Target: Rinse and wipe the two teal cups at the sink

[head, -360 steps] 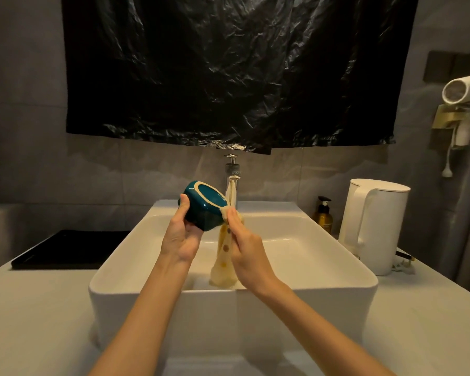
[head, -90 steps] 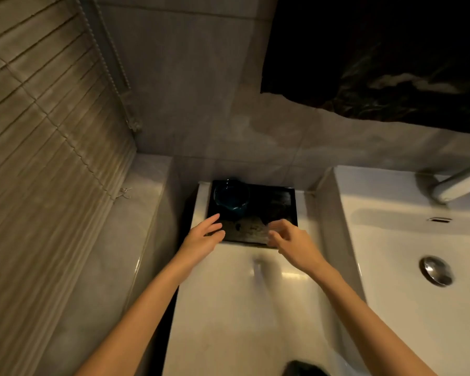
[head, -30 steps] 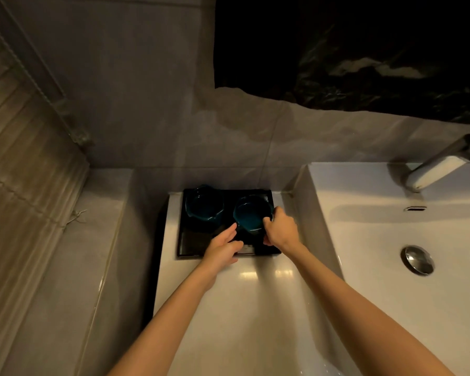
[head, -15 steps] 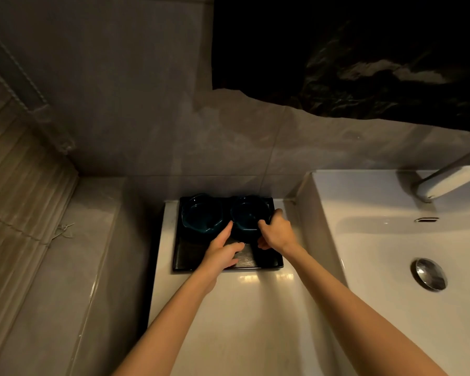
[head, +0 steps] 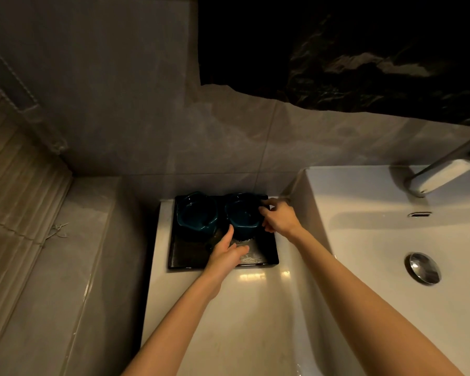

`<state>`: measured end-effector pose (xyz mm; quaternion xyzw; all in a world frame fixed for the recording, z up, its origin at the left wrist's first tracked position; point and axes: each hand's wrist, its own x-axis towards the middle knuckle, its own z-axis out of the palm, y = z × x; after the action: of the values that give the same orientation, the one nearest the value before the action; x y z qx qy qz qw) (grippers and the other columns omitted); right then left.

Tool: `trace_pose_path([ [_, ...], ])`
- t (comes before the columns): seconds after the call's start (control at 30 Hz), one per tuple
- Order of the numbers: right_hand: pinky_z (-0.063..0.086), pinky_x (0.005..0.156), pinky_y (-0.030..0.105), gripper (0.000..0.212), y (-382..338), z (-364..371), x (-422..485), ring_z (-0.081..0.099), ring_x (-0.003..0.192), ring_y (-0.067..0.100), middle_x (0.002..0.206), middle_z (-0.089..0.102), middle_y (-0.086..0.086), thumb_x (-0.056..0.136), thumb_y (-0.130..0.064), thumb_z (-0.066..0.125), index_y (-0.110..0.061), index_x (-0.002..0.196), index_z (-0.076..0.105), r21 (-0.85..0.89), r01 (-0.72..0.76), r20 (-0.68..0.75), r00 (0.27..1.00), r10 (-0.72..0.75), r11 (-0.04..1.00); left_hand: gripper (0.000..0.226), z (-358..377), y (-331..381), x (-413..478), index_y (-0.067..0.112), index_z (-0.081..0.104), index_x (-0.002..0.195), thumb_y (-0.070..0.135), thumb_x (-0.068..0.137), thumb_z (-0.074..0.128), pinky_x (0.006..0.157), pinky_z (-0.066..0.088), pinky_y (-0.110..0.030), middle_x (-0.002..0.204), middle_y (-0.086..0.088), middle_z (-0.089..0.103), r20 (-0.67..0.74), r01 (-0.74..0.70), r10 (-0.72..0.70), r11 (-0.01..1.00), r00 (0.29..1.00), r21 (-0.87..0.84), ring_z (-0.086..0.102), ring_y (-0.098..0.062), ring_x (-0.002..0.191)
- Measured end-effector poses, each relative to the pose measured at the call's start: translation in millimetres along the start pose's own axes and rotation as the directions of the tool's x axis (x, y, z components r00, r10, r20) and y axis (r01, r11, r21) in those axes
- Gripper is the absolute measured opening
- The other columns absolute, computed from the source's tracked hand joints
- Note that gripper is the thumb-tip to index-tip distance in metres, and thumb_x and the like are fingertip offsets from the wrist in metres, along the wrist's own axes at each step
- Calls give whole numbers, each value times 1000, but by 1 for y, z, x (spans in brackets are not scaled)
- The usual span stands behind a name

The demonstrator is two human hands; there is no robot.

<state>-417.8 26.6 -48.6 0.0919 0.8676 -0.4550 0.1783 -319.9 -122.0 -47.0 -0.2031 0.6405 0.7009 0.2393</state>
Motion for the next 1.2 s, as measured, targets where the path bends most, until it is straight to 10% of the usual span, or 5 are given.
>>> trace_pose_path([
  [0.2,52,43,21,13,4,12,-13,63,53,18,92,66,22,94,-11,49,-5,106,47,49,-18,-61,998,21,999,80,-1,2,8,37,11,149,11,90,59,111,34,-42,156,-4,23,-23,-3,2,1000,1000,-20,31,-20,139],
  [0.53,54,49,24,24,9,1,-18,63,53,19,72,67,11,101,-15,40,-11,124,44,276,-91,8,996,93,957,79,1,-2,-2,36,12,149,8,91,58,112,32,-41,155,1,24,-17,-39,39,999,999,9,30,-17,139],
  [0.77,37,79,18,32,20,-10,-18,58,93,23,106,58,10,99,-9,43,-21,120,64,-334,332,111,943,-313,882,80,5,-3,0,39,12,149,10,90,59,113,31,-42,157,2,19,-1,-28,28,1000,1000,0,25,-16,142],
  [1.2,40,93,27,41,17,-8,-38,56,107,27,117,56,14,98,-12,47,-19,138,48,-401,348,127,937,-325,848,77,0,9,-12,38,15,148,17,90,60,113,31,-42,155,7,23,-6,-38,38,996,999,76,30,-17,139],
])
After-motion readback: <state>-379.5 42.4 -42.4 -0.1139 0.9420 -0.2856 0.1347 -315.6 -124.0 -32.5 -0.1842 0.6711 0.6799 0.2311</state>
